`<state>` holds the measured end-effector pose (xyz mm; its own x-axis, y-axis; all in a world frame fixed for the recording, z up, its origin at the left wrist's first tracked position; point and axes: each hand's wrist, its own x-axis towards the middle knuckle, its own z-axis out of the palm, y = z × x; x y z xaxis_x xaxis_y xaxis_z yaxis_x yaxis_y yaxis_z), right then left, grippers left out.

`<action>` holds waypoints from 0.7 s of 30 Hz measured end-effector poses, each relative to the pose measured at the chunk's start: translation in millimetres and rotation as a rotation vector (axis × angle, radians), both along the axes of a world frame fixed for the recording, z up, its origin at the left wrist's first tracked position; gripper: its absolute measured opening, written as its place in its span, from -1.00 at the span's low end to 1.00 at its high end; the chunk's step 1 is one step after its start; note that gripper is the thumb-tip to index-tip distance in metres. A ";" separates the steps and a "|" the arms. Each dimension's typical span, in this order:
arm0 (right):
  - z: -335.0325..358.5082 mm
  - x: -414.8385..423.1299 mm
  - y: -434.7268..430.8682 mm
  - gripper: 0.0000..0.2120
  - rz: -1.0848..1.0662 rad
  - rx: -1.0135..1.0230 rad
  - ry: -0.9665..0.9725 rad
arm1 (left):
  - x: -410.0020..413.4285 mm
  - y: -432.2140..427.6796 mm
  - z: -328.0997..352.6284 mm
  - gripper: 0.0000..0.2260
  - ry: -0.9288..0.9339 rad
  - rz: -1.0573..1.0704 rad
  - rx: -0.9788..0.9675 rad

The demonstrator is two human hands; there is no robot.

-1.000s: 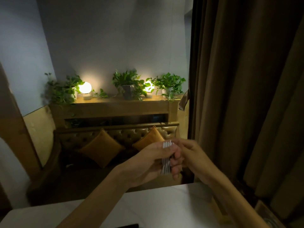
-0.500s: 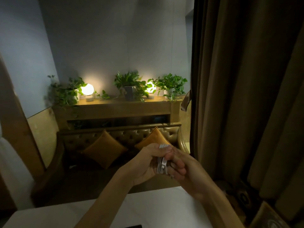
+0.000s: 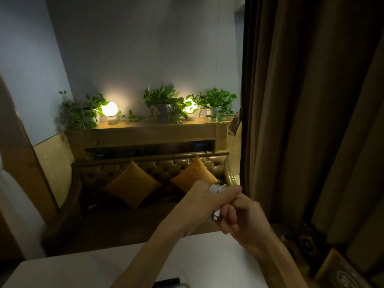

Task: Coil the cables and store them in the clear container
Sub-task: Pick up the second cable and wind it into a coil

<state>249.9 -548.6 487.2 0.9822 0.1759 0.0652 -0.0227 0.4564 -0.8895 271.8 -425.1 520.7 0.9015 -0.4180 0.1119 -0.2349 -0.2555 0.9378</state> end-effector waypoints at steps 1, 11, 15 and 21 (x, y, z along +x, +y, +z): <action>-0.7 -0.1 -1.7 -0.71 0.008 -0.003 -0.014 | -1.5 -1.6 1.7 -0.64 -0.008 0.013 -0.001; 6.9 -9.1 8.2 -0.77 -0.031 -0.038 -0.086 | -8.1 -1.1 6.4 -0.51 -0.045 0.067 -0.124; 0.5 -9.6 7.2 -0.70 0.047 -0.058 -0.139 | -8.6 9.2 3.3 -0.50 -0.002 0.050 -0.044; 4.0 -6.3 9.1 -0.66 0.029 -0.114 -0.106 | -4.5 9.7 6.7 -0.53 -0.020 0.052 -0.001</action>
